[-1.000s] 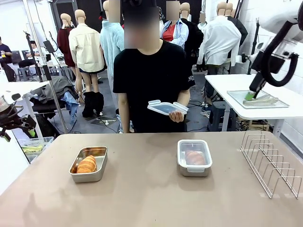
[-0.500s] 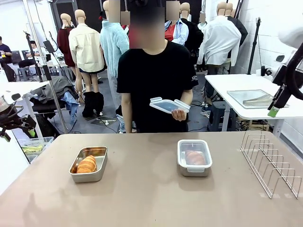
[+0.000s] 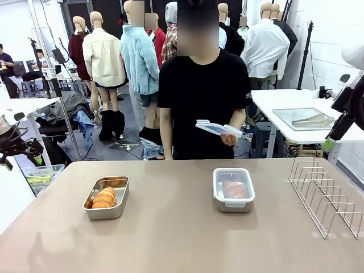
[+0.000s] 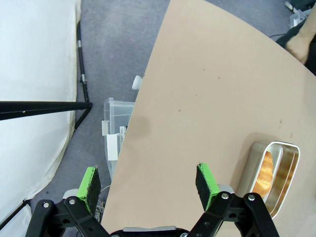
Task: Place the bread in airtight containers.
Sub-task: Release when the human grabs the Airtight Container lid.
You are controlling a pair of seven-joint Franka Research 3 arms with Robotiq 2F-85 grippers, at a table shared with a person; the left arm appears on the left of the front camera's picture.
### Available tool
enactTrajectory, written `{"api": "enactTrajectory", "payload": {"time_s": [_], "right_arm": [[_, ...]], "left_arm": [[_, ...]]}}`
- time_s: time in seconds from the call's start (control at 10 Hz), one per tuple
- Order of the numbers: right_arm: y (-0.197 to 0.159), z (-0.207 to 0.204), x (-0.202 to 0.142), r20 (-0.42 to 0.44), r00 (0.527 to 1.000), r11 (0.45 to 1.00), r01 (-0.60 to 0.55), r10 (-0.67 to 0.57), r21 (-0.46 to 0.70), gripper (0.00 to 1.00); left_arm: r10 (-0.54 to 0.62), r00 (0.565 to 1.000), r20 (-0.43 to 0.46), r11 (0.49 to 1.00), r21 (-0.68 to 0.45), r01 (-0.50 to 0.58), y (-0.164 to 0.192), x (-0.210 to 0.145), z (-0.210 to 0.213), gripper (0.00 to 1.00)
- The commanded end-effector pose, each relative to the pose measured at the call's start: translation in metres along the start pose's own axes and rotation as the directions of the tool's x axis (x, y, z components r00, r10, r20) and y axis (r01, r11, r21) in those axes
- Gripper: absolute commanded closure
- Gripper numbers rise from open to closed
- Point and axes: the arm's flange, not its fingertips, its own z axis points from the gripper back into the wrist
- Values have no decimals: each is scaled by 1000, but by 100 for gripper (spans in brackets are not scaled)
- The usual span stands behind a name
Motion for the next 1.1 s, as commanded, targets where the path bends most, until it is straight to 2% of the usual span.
{"api": "enactTrajectory", "payload": {"time_s": [0.0,1.0], "right_arm": [[-6,3,3,-14,999,999,-31,31,22,0],[-6,3,3,-14,999,999,-31,31,22,0]], "left_arm": [[2,1000,2,1000,2,-2,2,0,1,0],[2,1000,2,1000,2,-2,2,0,1,0]]}}
